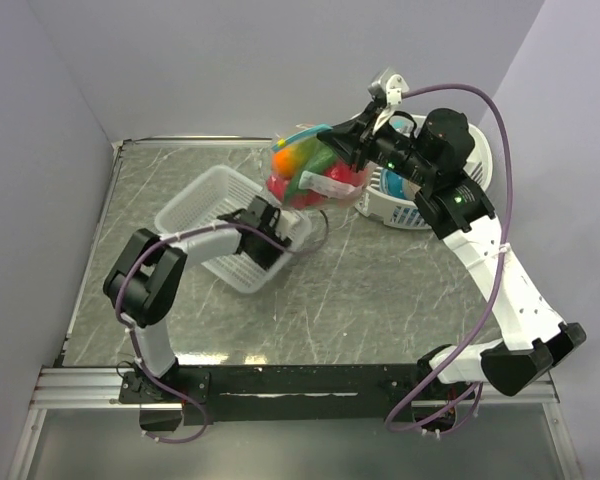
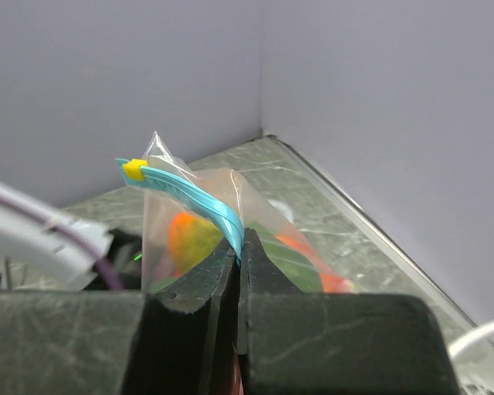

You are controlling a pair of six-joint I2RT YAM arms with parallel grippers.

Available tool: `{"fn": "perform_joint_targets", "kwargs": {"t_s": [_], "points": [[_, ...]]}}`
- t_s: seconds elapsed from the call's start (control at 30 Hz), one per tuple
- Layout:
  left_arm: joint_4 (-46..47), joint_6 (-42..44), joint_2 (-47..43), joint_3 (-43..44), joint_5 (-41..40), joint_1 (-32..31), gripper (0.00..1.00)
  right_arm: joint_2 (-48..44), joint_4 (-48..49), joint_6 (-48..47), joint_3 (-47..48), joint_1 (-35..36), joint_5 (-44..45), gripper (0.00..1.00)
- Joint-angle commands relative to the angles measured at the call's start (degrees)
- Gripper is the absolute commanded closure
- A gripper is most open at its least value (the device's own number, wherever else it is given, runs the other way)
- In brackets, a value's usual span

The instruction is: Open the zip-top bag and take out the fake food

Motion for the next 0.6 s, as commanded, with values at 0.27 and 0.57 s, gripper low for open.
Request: {"fn": "perform_joint_targets", "kwargs": {"t_s": [0.27,0.57], "points": [[-20.75,8.44,-9.88,-1.28,14.01,-26.74,0.25,-3.19,8.53,3.04,5.36,-3.42,11.79,0.99],[-19.26,5.99,-15.34,15.93,0.81,-12.93,0.01,-2.49,8.45,2.42,5.01,-4.30,19.53,0.99]]}}
